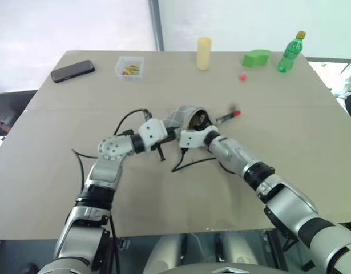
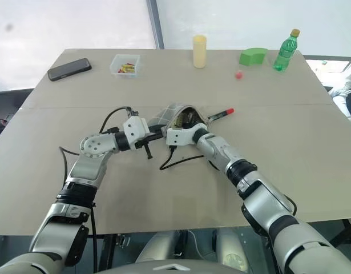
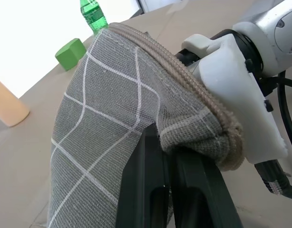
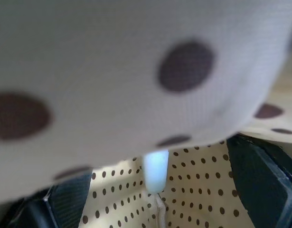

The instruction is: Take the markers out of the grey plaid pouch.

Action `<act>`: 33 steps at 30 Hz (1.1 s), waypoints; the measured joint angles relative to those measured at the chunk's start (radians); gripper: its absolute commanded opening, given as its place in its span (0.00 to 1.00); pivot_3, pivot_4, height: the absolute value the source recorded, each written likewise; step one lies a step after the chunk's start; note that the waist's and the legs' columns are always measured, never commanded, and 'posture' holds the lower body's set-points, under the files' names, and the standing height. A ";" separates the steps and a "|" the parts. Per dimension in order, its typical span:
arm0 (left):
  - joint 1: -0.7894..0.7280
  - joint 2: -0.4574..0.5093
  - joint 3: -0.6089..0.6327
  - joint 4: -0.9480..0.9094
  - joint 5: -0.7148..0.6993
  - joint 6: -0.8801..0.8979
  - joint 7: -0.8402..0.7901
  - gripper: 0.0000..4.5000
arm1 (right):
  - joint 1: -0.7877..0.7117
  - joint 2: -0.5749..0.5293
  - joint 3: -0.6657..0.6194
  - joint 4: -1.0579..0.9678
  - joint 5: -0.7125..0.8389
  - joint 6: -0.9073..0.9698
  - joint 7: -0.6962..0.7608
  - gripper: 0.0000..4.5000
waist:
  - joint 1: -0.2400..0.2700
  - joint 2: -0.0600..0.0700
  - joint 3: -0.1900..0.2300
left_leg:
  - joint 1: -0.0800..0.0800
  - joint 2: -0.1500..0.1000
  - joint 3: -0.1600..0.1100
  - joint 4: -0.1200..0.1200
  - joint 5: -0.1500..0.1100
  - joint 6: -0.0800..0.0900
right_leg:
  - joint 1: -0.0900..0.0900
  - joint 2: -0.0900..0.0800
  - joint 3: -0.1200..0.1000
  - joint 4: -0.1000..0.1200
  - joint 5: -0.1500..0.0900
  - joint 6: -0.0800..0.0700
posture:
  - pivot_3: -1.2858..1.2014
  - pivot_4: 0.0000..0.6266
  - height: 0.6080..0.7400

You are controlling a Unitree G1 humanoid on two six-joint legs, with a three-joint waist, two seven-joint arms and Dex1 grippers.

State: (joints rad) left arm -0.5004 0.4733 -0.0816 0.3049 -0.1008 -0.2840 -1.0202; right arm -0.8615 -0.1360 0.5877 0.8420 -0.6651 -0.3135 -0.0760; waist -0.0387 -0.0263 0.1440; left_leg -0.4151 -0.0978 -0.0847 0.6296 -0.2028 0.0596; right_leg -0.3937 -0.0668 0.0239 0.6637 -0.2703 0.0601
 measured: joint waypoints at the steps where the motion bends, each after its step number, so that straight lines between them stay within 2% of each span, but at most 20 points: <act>1: 0.000 -0.001 -0.001 0.000 -0.001 -0.002 -0.002 0.00 | 0.003 -0.004 -0.009 -0.014 0.006 0.000 0.020 0.99 | 0.000 0.000 0.000 | 0.000 0.000 0.000 0.000 0.000 0.000 | 0.000 0.000 0.000 0.000 0.000 0.000 | 0.52 0.24 1.00; 4: 0.000 -0.002 0.000 0.000 -0.003 -0.002 -0.002 0.00 | 0.005 -0.006 -0.015 -0.023 0.012 0.000 0.036 0.99 | 0.000 0.000 0.000 | 0.000 0.000 0.000 0.000 0.000 0.000 | 0.000 0.000 0.000 0.000 0.000 0.000 | 0.52 0.24 1.00; 10: -0.017 -0.002 0.005 0.001 -0.022 0.011 -0.013 0.00 | 0.050 0.015 -0.095 -0.078 0.122 0.027 0.143 0.99 | -0.002 0.000 0.000 | 0.000 0.000 0.000 0.000 0.000 0.000 | 0.000 0.000 0.000 0.000 0.000 0.000 | 0.52 0.24 1.00; 18: -0.022 -0.013 0.007 0.003 -0.042 0.033 -0.031 0.00 | 0.028 -0.025 -0.052 -0.086 0.049 0.003 0.150 0.99 | 0.000 0.000 0.000 | 0.000 0.000 0.000 0.000 0.000 0.000 | 0.000 0.000 0.000 0.000 0.000 0.000 | 0.52 0.24 1.00; 24: -0.062 -0.023 0.034 0.048 -0.125 0.128 -0.084 0.00 | 0.046 -0.012 -0.130 -0.138 0.174 0.066 0.313 0.99 | -0.002 0.000 0.000 | 0.000 0.000 0.000 0.000 0.000 0.000 | 0.000 -0.001 0.000 0.000 0.000 0.000 | 0.52 0.24 1.00; 33: -0.208 0.019 0.075 0.292 -0.198 0.144 -0.255 0.00 | 0.075 0.022 -0.228 -0.250 0.336 0.223 0.483 0.99 | -0.002 0.000 0.000 | 0.000 0.000 -0.001 0.000 0.000 0.000 | 0.000 -0.001 -0.001 0.000 0.000 0.000 | 0.52 0.24 1.00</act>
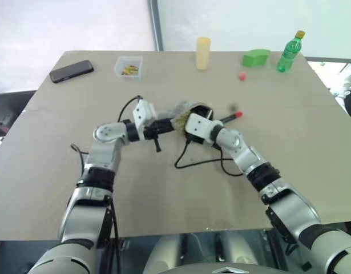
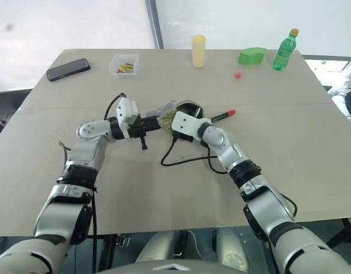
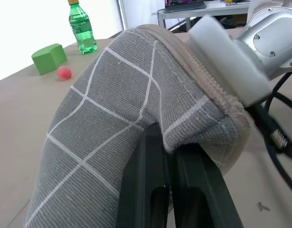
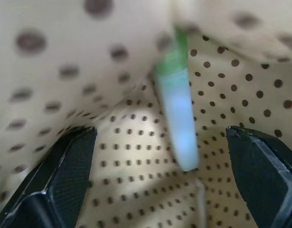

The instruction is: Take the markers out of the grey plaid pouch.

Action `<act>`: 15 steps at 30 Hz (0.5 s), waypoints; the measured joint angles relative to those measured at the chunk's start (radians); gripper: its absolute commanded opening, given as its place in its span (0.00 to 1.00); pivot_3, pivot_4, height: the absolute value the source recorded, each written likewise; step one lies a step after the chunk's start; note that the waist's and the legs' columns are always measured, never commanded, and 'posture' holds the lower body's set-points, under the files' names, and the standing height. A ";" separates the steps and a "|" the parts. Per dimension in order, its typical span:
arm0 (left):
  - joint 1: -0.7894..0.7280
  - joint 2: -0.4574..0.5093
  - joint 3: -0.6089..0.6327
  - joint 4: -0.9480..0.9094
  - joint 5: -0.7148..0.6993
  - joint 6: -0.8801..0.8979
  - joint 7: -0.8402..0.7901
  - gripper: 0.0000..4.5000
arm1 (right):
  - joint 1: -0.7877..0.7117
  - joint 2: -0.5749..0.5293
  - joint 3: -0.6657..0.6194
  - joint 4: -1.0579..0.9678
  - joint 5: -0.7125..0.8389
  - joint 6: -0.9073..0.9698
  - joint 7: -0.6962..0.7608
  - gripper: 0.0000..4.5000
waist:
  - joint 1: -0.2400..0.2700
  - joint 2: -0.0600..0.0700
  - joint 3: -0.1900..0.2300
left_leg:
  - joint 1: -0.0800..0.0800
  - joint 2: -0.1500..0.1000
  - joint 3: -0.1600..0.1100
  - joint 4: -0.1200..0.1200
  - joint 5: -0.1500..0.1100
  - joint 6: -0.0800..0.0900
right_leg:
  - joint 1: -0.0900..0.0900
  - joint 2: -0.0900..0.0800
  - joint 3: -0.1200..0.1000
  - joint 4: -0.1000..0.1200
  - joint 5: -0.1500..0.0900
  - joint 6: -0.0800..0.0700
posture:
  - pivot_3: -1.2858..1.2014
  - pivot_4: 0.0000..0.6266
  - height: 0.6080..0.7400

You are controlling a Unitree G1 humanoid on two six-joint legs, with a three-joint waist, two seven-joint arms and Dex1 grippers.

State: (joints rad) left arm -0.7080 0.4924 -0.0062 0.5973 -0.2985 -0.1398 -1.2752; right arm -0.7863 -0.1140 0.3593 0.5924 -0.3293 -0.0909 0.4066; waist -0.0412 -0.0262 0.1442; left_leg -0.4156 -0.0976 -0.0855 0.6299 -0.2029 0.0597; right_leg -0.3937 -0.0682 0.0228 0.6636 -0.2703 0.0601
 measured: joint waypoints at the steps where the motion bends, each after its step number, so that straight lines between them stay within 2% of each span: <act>1: -0.013 0.007 0.003 0.035 -0.001 -0.001 -0.020 0.00 | 0.005 0.004 -0.008 -0.017 0.018 0.020 0.014 0.99 | 0.000 0.000 0.000 | 0.000 0.000 0.000 0.000 0.000 0.000 | 0.000 0.000 0.000 0.000 0.000 0.000 | 0.52 0.24 1.00; 10: -0.096 0.027 0.010 0.248 0.003 -0.018 -0.138 0.00 | 0.042 0.047 -0.053 -0.126 0.107 0.167 0.045 0.99 | 0.000 0.000 0.000 | 0.000 0.000 -0.001 0.000 0.000 0.000 | 0.000 -0.002 -0.001 0.001 0.000 0.000 | 0.52 0.24 1.00; 13: -0.119 0.027 0.011 0.299 0.004 -0.018 -0.149 0.00 | 0.028 0.053 -0.037 -0.121 0.071 0.181 0.013 0.99 | 0.000 0.000 0.000 | 0.000 0.000 -0.001 0.000 0.000 0.000 | -0.001 -0.001 -0.001 0.001 0.000 0.000 | 0.52 0.24 1.00; 15: -0.133 0.027 0.014 0.328 0.006 -0.019 -0.164 0.00 | -0.014 0.039 0.006 -0.077 0.021 0.123 -0.007 0.99 | -0.001 0.000 0.000 | 0.000 -0.001 0.000 0.000 0.000 0.000 | -0.001 -0.001 -0.001 0.000 0.000 0.000 | 0.52 0.24 1.00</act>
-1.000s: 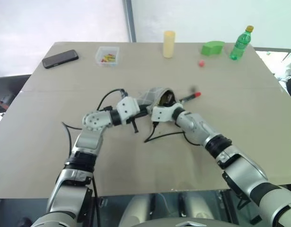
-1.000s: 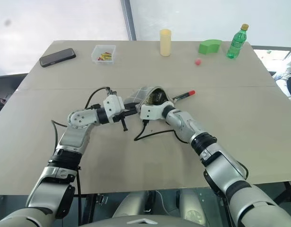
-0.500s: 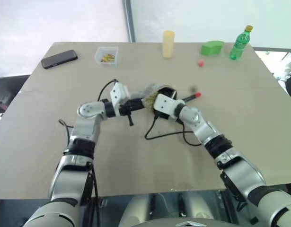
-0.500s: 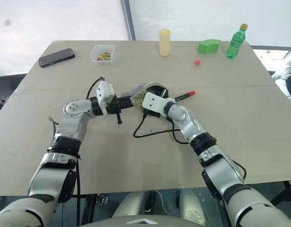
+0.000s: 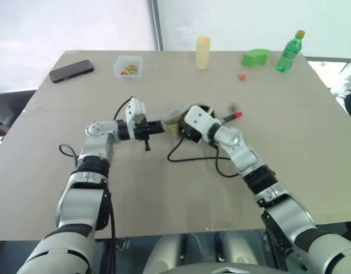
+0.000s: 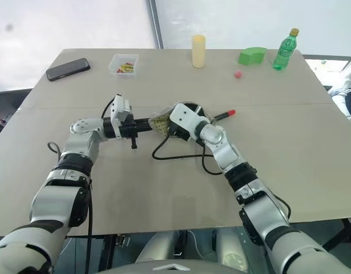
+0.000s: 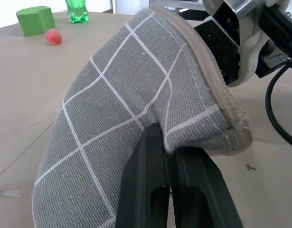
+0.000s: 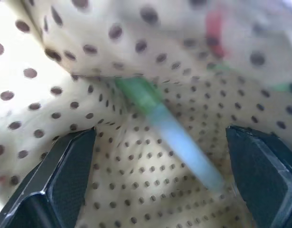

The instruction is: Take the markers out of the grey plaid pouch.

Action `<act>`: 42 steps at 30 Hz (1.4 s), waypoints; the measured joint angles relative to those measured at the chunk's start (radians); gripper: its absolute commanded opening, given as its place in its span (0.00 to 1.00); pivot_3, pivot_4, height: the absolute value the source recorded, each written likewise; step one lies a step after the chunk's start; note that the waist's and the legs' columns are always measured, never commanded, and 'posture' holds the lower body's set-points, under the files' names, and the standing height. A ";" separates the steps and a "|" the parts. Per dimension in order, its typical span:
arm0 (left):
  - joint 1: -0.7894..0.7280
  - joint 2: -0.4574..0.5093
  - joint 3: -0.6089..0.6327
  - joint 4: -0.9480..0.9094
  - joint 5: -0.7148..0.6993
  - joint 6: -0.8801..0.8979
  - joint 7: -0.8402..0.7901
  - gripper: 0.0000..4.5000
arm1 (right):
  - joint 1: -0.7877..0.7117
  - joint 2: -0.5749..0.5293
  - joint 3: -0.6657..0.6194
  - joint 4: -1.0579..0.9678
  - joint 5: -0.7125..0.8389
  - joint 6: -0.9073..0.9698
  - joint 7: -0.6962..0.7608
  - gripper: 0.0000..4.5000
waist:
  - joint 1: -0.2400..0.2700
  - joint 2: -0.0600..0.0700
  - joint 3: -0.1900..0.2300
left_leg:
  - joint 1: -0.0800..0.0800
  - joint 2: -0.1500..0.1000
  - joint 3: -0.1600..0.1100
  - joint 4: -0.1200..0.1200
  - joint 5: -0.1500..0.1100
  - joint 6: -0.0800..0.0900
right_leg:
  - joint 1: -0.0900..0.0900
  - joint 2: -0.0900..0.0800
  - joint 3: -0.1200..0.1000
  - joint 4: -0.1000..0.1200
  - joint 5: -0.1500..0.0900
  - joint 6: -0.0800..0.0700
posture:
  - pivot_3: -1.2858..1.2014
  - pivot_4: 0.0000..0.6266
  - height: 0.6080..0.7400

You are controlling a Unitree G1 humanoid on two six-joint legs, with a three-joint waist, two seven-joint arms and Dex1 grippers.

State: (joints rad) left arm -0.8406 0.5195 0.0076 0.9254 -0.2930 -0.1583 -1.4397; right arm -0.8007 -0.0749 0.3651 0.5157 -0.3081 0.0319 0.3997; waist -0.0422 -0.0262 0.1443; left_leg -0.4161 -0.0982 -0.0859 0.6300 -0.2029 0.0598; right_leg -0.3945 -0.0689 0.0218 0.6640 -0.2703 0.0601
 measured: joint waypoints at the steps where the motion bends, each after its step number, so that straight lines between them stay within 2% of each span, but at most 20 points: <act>1: -0.004 0.000 0.001 0.006 0.001 0.000 -0.004 0.00 | -0.019 -0.008 0.023 0.022 -0.032 -0.028 -0.019 0.99 | 0.000 0.000 0.000 | 0.000 0.000 0.000 0.000 0.000 0.000 | 0.000 0.000 0.000 0.000 0.000 0.000 | 0.52 0.24 1.00; 6: -0.025 -0.008 0.004 0.027 0.013 0.005 -0.022 0.00 | -0.102 -0.033 0.167 0.206 -0.239 -0.203 -0.208 0.99 | 0.000 0.000 0.000 | 0.000 0.000 0.000 0.000 0.000 0.000 | -0.001 0.001 -0.001 0.000 0.000 0.000 | 0.52 0.24 1.00; 10: -0.025 -0.019 0.005 0.027 0.014 0.024 -0.032 0.00 | -0.128 -0.033 0.208 0.309 -0.305 -0.288 -0.304 0.99 | 0.000 0.000 0.000 | 0.000 0.000 0.001 0.000 0.000 0.000 | -0.001 0.001 0.000 0.000 0.000 0.000 | 0.52 0.24 1.00; 19: 0.031 -0.015 0.016 -0.064 0.017 -0.049 -0.042 0.00 | -0.178 -0.031 0.196 0.429 -0.307 -0.314 -0.333 0.99 | 0.000 0.000 0.000 | 0.000 0.000 0.000 0.000 0.000 0.000 | 0.000 0.001 0.000 0.000 0.000 0.000 | 0.52 0.24 1.00; 23: 0.086 -0.004 0.022 -0.148 0.028 -0.156 -0.022 0.00 | -0.185 0.003 0.144 0.466 -0.243 -0.294 -0.314 0.99 | -0.002 0.000 0.000 | 0.000 0.000 0.000 0.000 0.000 0.000 | 0.000 0.000 0.000 0.000 0.000 0.000 | 0.52 0.24 1.00; 27: 0.105 -0.002 0.022 -0.191 0.034 -0.177 0.001 0.00 | -0.183 0.022 0.108 0.487 -0.199 -0.298 -0.316 0.99 | -0.001 0.000 0.000 | 0.000 0.000 0.000 0.000 0.000 0.000 | 0.000 0.001 0.000 0.000 0.000 0.000 | 0.52 0.24 1.00; 37: 0.133 0.000 0.018 -0.241 0.045 -0.176 0.028 0.00 | -0.215 0.015 0.235 0.586 -0.367 -0.401 -0.523 0.99 | -0.001 0.000 0.000 | 0.001 0.000 0.000 0.000 0.001 -0.001 | 0.000 0.003 0.001 0.001 0.000 0.000 | 0.52 0.24 1.00; 38: 0.136 -0.001 0.018 -0.248 0.050 -0.176 0.031 0.00 | -0.218 0.019 0.240 0.601 -0.378 -0.406 -0.542 0.87 | -0.001 0.000 0.000 | 0.001 0.000 0.000 0.000 0.001 -0.001 | 0.000 0.003 0.001 0.001 0.000 0.000 | 0.52 0.24 1.00; 39: 0.137 -0.001 0.017 -0.250 0.054 -0.176 0.032 0.00 | -0.219 0.022 0.247 0.612 -0.385 -0.406 -0.549 0.81 | -0.001 0.000 0.000 | 0.001 0.000 0.000 0.000 0.001 -0.001 | 0.000 0.003 0.001 0.001 0.000 0.000 | 0.52 0.24 1.00; 42: 0.153 0.000 0.017 -0.269 0.056 -0.180 0.043 0.00 | -0.225 0.030 0.260 0.639 -0.403 -0.406 -0.576 0.81 | -0.001 0.000 0.000 | 0.001 0.000 0.000 0.000 0.001 -0.001 | 0.000 0.003 0.001 0.001 0.000 0.000 | 0.52 0.24 1.00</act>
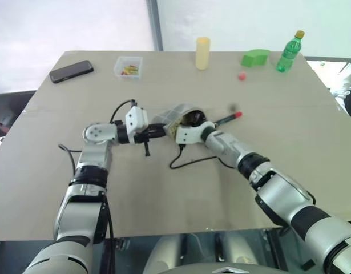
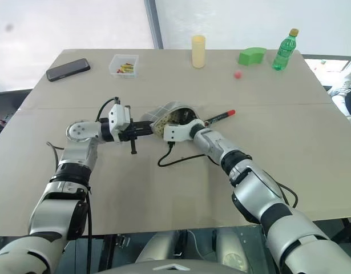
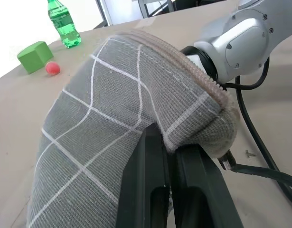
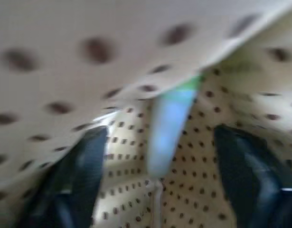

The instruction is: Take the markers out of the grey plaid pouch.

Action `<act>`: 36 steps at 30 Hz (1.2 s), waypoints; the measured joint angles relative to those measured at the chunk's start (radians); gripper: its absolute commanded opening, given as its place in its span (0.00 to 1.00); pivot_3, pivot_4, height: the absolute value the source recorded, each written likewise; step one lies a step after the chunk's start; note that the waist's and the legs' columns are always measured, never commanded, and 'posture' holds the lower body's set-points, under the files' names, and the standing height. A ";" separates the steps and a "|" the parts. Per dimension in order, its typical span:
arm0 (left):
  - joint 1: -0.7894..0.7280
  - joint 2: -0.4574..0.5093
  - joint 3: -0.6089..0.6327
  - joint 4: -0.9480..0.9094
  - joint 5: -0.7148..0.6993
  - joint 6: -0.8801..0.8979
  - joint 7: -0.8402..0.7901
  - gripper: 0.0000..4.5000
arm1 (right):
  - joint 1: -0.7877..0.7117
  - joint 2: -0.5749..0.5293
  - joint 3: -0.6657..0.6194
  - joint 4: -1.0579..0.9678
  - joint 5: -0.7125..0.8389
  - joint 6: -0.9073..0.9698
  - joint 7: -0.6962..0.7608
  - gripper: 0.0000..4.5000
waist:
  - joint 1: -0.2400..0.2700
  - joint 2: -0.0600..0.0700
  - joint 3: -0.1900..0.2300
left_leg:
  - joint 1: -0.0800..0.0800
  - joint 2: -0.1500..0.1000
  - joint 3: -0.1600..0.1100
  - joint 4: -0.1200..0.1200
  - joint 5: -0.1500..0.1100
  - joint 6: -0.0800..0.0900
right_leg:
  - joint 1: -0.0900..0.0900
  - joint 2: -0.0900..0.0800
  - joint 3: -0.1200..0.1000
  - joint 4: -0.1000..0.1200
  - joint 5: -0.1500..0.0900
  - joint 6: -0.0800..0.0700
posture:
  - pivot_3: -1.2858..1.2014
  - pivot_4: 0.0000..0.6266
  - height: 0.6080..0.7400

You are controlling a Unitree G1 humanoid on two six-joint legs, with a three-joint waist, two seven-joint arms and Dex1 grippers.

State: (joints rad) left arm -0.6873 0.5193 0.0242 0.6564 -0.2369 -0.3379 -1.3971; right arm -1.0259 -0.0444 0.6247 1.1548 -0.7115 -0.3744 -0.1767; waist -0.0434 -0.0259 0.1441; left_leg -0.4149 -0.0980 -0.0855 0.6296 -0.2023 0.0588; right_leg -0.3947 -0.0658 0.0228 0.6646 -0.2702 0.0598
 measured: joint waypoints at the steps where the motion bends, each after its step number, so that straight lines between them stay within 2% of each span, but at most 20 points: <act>1: 0.004 0.000 0.001 -0.005 0.000 -0.002 0.005 0.00 | -0.007 0.000 0.005 0.006 -0.007 0.001 -0.007 0.81 | 0.000 0.000 0.000 | 0.000 0.000 0.000 0.000 0.000 0.000 | 0.000 0.000 0.000 0.000 0.000 0.000 | 0.52 0.24 1.00; 10: 0.050 -0.003 0.002 -0.067 0.006 -0.012 0.033 0.00 | -0.043 0.012 0.037 0.060 -0.054 0.011 -0.089 0.81 | 0.000 0.000 0.000 | 0.000 0.000 0.000 -0.001 0.000 0.000 | 0.000 0.001 0.000 0.000 0.000 0.000 | 0.52 0.24 1.00; 21: 0.079 -0.003 0.005 -0.095 0.011 -0.036 0.067 0.00 | -0.066 0.023 0.056 0.088 -0.069 0.019 -0.062 0.81 | 0.000 0.001 0.000 | 0.001 0.000 0.000 -0.001 0.000 -0.001 | 0.000 0.001 0.000 -0.001 0.000 0.000 | 0.52 0.24 1.00; 22: 0.080 -0.003 0.005 -0.095 0.011 -0.039 0.069 0.00 | -0.066 0.024 0.054 0.088 -0.067 0.019 -0.057 0.69 | 0.000 0.001 0.000 | 0.001 0.000 0.000 -0.001 0.000 -0.001 | 0.000 0.001 0.000 -0.001 0.000 0.000 | 0.52 0.24 1.00; 23: 0.085 -0.004 0.004 -0.095 0.011 -0.039 0.069 0.00 | -0.065 0.025 0.053 0.093 -0.065 0.019 -0.047 0.63 | 0.000 0.001 0.000 | 0.001 0.000 0.000 -0.002 0.000 -0.001 | 0.000 0.001 0.000 -0.001 0.000 0.000 | 0.52 0.24 1.00; 33: 0.094 -0.006 0.004 -0.103 0.011 -0.043 0.072 0.00 | -0.066 0.027 0.054 0.100 -0.065 0.021 -0.050 0.63 | 0.000 0.001 0.000 | 0.001 0.000 0.000 -0.002 0.001 -0.001 | 0.000 0.001 0.000 -0.001 0.000 0.000 | 0.52 0.24 1.00; 36: 0.097 -0.005 0.005 -0.120 0.010 -0.057 0.072 0.00 | -0.060 0.034 0.014 0.101 -0.028 0.015 -0.029 0.63 | -0.001 0.001 0.000 | 0.001 0.000 0.000 -0.002 0.001 -0.001 | 0.000 0.001 0.000 -0.001 0.000 0.000 | 0.52 0.24 1.00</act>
State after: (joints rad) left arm -0.5901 0.5141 0.0289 0.5368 -0.2268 -0.3953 -1.3253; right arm -1.0856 -0.0100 0.6388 1.2557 -0.7392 -0.3589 -0.2053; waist -0.0439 -0.0251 0.1442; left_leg -0.4143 -0.0977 -0.0858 0.6274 -0.2018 0.0578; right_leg -0.3949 -0.0648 0.0230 0.6634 -0.2702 0.0596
